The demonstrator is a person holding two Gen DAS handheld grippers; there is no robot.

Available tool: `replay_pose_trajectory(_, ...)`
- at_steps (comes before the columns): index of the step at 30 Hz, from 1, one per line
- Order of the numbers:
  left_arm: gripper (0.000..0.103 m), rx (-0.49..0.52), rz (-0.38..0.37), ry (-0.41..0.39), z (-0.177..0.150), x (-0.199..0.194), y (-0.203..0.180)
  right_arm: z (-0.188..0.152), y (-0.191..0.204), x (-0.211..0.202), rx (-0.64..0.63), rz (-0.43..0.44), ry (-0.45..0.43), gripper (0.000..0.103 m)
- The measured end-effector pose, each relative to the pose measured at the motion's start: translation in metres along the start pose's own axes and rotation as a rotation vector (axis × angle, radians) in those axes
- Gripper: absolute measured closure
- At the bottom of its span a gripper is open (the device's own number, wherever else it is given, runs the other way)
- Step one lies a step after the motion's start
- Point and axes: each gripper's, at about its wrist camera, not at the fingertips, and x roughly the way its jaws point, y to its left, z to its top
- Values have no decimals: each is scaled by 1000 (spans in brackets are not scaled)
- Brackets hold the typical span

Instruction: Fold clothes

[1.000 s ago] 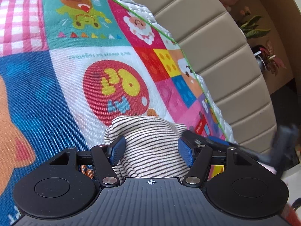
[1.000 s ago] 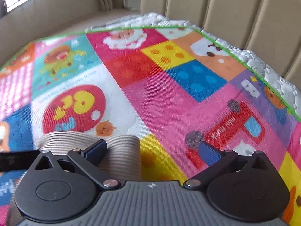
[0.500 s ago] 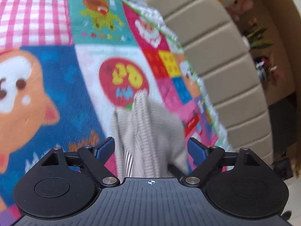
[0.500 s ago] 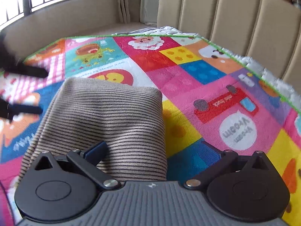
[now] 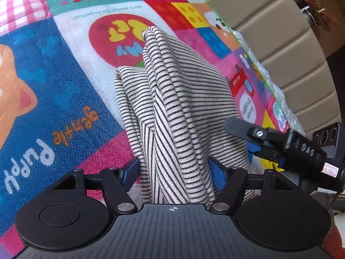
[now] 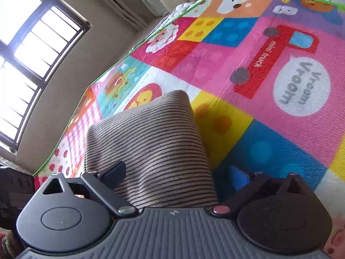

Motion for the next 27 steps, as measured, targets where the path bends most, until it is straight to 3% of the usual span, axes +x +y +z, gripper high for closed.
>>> replay_pose_trajectory(5, 29, 2, -17, -14, 4, 2, 2, -4, 8, 3, -42, -28, -3, 8)
replay_pose_trajectory(11, 30, -7, -44, -146, 35, 12, 13, 7, 9, -11, -48, -51, -108, 8)
replay_pose_trajectory(14, 29, -16, -45, -132, 36, 9, 14, 10, 0, -14, -15, -53, -106, 8)
replay_pose_trajectory(19, 26, 51, 27, -78, 31, 5, -3, 3, -4, 2, 23, -19, -29, 8)
replay_pose_trajectory(22, 28, 67, 36, -69, 30, 5, -4, -1, 3, 3, -8, -23, -21, 27)
replay_pose_trajectory(27, 30, 41, 15, -80, 38, 10, 3, 0, 15, 5, -35, -71, -31, 28)
